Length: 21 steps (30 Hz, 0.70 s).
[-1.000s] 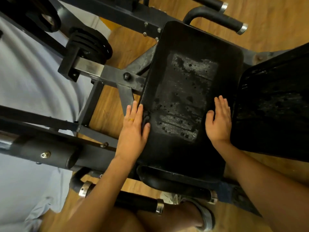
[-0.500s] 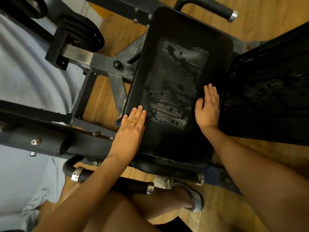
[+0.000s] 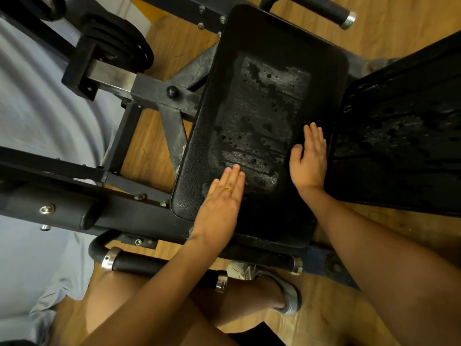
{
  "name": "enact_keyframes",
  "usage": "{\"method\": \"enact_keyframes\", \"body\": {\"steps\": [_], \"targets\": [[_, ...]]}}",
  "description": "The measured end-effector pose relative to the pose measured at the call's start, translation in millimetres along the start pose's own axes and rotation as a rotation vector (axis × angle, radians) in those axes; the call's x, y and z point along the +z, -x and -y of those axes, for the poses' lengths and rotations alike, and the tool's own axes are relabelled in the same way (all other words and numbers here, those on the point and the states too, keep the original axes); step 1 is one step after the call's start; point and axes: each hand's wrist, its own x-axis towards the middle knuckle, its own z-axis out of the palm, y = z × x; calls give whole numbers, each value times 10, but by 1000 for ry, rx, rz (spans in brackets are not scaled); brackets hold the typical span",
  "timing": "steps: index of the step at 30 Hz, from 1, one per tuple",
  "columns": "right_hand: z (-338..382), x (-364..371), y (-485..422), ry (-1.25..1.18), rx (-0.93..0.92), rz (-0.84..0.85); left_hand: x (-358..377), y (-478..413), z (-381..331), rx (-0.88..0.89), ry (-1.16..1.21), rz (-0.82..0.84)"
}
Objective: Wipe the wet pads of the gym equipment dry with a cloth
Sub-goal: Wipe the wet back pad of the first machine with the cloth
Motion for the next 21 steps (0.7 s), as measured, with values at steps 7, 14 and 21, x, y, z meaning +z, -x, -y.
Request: {"method": "enact_keyframes", "body": {"steps": [7, 14, 21], "targets": [[21, -4, 8, 8, 7, -1, 102, -81, 97, 169, 31, -88], [22, -5, 11, 1, 9, -1, 165, -220, -294, 379, -77, -4], [63, -44, 13, -13, 24, 26, 344, -323, -533, 341, -117, -8]]}}
